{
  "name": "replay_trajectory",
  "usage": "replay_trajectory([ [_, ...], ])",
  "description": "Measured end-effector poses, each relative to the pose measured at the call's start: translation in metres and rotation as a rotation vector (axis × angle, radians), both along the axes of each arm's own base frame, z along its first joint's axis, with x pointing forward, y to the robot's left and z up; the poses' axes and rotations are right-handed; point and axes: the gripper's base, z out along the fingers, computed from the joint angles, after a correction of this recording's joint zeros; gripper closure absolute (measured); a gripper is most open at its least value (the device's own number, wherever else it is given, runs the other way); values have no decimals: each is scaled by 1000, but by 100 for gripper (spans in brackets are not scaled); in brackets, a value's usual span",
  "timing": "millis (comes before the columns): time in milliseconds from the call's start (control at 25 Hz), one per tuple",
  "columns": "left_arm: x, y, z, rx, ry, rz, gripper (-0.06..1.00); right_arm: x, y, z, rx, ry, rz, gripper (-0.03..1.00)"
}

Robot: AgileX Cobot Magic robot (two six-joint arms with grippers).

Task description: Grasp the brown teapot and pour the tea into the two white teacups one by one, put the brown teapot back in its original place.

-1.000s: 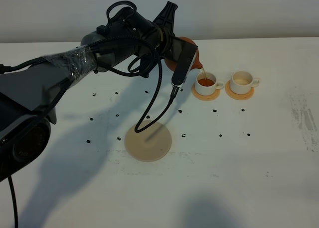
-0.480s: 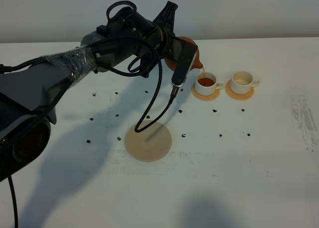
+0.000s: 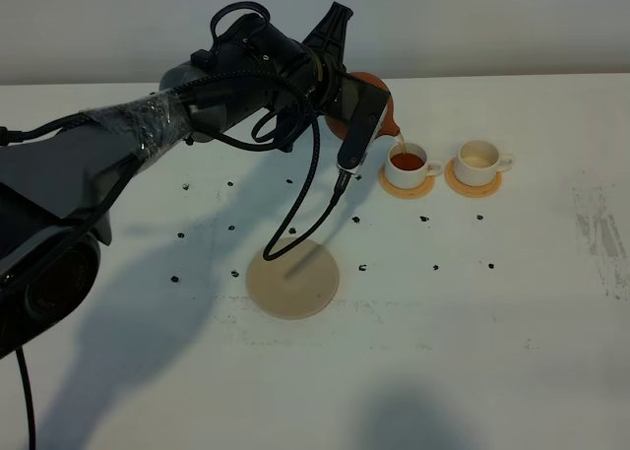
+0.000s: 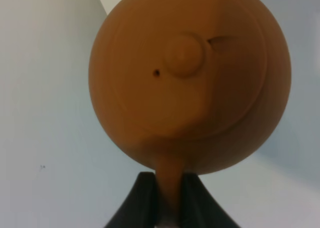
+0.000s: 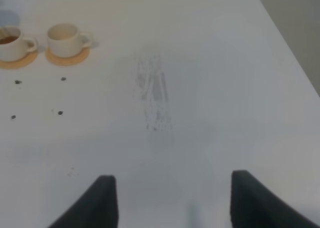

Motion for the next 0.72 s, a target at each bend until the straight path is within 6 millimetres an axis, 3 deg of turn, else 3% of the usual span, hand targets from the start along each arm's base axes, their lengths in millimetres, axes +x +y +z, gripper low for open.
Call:
replay_trajectory([
  [720,1,0,1,17,-28,-20,86,0,0,0,0,0,0,45],
])
